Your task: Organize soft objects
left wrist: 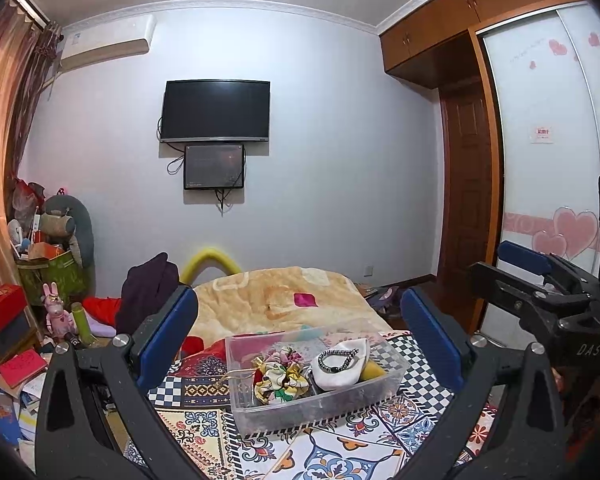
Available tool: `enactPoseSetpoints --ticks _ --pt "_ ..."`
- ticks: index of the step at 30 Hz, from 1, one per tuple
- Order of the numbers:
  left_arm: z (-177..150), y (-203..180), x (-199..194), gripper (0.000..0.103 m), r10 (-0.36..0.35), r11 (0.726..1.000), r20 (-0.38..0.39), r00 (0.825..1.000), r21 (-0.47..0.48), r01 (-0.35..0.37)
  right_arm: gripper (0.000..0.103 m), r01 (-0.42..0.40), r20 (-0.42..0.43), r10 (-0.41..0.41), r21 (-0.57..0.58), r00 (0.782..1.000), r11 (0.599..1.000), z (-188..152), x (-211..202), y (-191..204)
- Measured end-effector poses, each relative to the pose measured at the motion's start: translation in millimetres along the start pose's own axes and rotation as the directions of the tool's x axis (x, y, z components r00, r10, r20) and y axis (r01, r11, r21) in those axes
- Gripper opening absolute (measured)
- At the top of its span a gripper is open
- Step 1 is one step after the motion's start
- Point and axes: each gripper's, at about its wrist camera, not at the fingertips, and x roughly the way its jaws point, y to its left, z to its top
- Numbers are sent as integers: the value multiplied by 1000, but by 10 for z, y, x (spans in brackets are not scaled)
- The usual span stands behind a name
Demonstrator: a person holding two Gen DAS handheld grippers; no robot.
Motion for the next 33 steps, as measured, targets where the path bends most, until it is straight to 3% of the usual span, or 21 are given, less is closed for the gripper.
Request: enactPoseSetpoints --ticks 33 --pt "-16 -17 24 103 -33 999 -18 999 4 33 103 2 -7 -2 0 1000 1000 23 -15 -6"
